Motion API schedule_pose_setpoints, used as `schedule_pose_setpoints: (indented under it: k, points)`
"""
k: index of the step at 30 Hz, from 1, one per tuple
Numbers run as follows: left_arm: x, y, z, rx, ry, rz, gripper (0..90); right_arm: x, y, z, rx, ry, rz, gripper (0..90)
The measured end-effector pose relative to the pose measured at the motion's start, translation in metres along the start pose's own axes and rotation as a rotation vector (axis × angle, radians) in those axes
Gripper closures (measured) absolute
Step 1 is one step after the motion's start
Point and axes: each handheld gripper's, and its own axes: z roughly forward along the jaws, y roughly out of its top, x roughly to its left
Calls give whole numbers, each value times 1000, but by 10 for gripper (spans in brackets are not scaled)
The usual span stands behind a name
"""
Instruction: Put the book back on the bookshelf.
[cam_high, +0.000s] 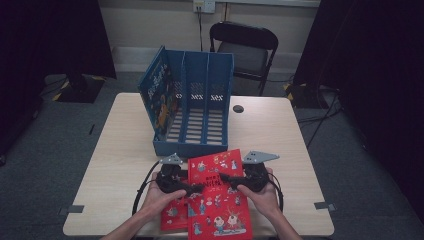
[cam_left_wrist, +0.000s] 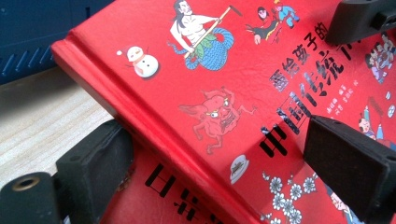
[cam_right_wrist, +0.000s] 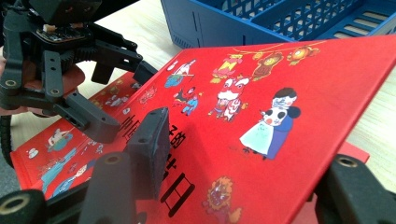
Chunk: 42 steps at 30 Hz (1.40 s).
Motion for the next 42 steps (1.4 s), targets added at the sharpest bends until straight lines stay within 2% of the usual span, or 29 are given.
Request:
schedule_pose_setpoints:
  k: [2, 5, 10, 15, 17, 21, 25, 27, 31, 34, 39, 42]
  points:
    - [2, 0, -1, -1, -13, -13, 91, 1, 2, 0, 3, 0, -5, 434]
    - [7, 0, -4, -17, -34, -57, 165, 3, 5, 0, 15, -10, 4, 435]
    - [6, 1, -6, -19, -28, -47, 181, 4, 6, 0, 14, -11, 13, 446]
    - [5, 1, -5, -35, -56, -65, 154, 11, 8, -3, -21, -33, -25, 475]
    - [5, 1, -5, -39, -75, -69, 147, 12, 9, -5, -40, -24, -32, 492]
    - [2, 1, -6, -42, -72, -62, 140, 13, 10, -5, -47, -11, -35, 496]
    - [3, 1, -8, -40, -70, -67, 156, 9, 12, -4, -21, 12, -1, 506]
    - [3, 0, -8, -33, -62, -76, 174, 4, 16, -1, 27, 27, 46, 503]
    - [4, 0, -12, -47, -52, -85, 225, 1, 20, 4, 65, 17, 98, 479]
    - [5, 2, -16, -75, -59, -92, 289, 1, 22, 3, 63, 9, 102, 474]
    - [5, 4, -21, -91, -50, -80, 315, 2, 25, 2, 47, -3, 100, 466]
    - [3, 9, -28, -107, -30, -50, 329, 4, 28, 2, 28, -11, 95, 462]
